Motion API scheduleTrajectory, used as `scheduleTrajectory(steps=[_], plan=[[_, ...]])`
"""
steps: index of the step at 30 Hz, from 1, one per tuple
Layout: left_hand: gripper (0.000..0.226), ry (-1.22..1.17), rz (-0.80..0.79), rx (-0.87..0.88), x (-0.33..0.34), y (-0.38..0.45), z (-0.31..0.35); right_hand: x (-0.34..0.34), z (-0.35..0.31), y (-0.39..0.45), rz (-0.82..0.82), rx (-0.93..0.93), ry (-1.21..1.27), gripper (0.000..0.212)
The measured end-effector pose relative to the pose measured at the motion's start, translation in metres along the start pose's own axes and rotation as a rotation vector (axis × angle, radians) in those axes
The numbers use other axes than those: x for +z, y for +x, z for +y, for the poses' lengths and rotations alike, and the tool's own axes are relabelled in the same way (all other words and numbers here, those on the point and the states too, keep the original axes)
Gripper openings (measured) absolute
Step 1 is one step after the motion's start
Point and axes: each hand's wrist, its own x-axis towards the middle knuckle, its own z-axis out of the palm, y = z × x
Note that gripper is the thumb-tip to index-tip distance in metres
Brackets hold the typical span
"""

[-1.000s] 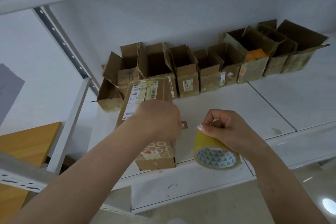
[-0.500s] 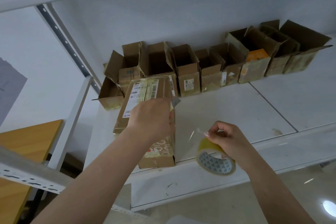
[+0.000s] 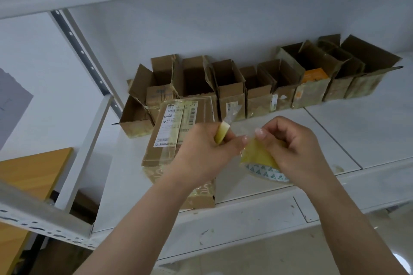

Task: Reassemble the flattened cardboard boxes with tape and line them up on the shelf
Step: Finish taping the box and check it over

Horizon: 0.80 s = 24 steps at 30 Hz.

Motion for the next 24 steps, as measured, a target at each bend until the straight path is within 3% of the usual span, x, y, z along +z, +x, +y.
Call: scheduleTrajectory(steps=[2, 5, 10, 14, 17, 20, 24], plan=[[0.032, -0.056, 0.034, 0.006, 0.006, -0.004, 0.000, 0.008, 0.002, 0.001, 0.132, -0.037, -0.175, 0.038], [0.033, -0.123, 0.053, -0.029, 0.018, -0.011, -0.001, 0.018, 0.002, 0.004, 0.249, -0.102, -0.243, 0.043], [0.031, -0.158, 0.017, -0.119, 0.016, -0.012, -0.005, 0.028, 0.009, 0.010, 0.341, -0.192, -0.291, 0.020], [0.034, -0.147, 0.082, -0.111, -0.018, -0.017, -0.014, 0.029, 0.042, 0.023, 0.400, -0.077, -0.463, 0.015], [0.037, -0.177, 0.283, -0.149, -0.056, -0.019, -0.033, 0.031, 0.074, 0.023, 0.365, -0.010, -0.619, 0.018], [0.025, -0.059, 0.508, -0.241, -0.079, -0.018, -0.077, 0.046, 0.102, 0.012, 0.297, -0.041, -0.694, 0.016], [0.026, 0.178, 0.586, -0.447, -0.088, -0.025, -0.157, 0.075, 0.128, -0.013, 0.135, -0.006, -0.722, 0.029]])
